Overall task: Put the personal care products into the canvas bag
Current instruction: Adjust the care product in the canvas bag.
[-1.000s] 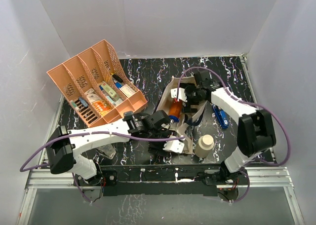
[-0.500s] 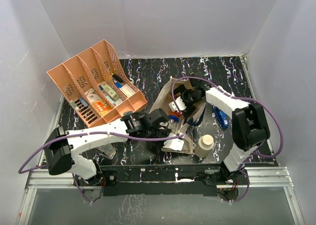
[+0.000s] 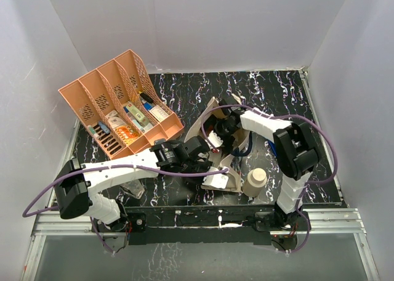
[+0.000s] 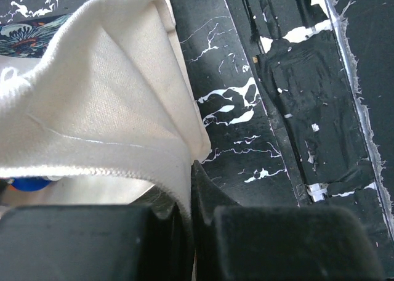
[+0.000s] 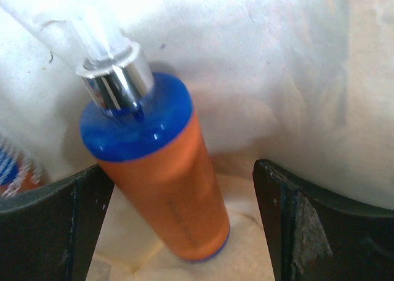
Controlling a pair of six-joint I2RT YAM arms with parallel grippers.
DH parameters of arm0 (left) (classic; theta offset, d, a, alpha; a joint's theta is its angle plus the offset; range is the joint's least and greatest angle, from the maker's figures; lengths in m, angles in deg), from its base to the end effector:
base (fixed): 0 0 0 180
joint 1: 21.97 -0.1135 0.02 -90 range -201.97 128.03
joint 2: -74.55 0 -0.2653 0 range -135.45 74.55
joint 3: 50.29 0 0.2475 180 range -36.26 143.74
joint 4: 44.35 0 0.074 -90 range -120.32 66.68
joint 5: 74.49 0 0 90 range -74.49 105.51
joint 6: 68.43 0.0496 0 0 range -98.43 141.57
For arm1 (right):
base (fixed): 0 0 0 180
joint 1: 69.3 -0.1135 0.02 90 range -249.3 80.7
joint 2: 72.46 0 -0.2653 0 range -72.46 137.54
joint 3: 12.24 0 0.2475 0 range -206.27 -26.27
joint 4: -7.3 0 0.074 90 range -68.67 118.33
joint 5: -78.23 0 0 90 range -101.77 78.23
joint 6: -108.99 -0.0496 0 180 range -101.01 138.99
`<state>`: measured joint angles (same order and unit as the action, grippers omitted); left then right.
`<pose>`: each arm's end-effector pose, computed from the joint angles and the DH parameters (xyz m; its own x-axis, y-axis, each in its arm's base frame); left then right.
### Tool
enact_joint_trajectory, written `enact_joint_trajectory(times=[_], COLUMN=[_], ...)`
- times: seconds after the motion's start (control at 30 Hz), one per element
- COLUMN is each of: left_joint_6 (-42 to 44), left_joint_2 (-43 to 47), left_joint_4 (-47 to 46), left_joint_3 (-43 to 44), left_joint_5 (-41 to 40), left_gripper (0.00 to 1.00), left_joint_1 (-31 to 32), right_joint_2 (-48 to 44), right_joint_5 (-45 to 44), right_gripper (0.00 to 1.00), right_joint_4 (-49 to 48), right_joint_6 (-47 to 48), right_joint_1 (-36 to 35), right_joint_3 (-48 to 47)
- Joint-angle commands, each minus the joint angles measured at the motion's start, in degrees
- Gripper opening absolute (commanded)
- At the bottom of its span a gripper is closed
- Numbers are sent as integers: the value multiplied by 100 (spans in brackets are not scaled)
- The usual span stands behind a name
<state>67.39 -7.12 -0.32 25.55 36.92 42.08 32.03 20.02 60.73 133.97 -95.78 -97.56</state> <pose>0.1173 -0.2824 0.2590 0.4411 0.6195 -0.6494 0.8951 -0.3565 0.2678 0.3060 0.1816 0.1782 0.8321 -0.4463 -0.3294 -0.5546 -0.6773 -0.4834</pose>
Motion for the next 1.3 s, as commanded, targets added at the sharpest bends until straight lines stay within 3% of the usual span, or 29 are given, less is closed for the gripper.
enact_joint_trajectory(times=[0.0,0.2,0.3,0.47,0.53,0.63,1.03,1.17,1.27], left_joint_6=[23,-73,-233,-618,-734,-911,-1487,-1569,-1657], left_joint_2=[92,124,138,151,146,128,143,105,37], left_joint_4=[83,187,170,-141,-278,-458,-662,-824,-921], left_joint_3=[-117,-18,34,112,120,151,148,184,376], left_joint_5=[250,91,10,-248,-373,-486,-619,-736,-901], left_gripper=[0,0,0,0,0,0,0,0,10], left_joint_1=[-11,-23,-83,-207,-241,-269,-340,-357,-376], right_joint_2=[782,1017,979,806,563,127,-693,-949,-1180], right_joint_5=[-369,-860,-667,299,636,979,2001,2222,2314], right_gripper=[96,84,67,38,24,13,8,8,8], right_joint_4=[739,824,1002,1523,1439,1061,-8,-676,-1413], right_joint_6=[8,-20,-502,-1794,-2028,-2465,-4670,-5807,-6865], right_joint_1=[-163,-235,-248,34,159,260,647,783,962], right_joint_3=[136,377,74,-1278,-1606,-1648,-1598,-1434,-1193])
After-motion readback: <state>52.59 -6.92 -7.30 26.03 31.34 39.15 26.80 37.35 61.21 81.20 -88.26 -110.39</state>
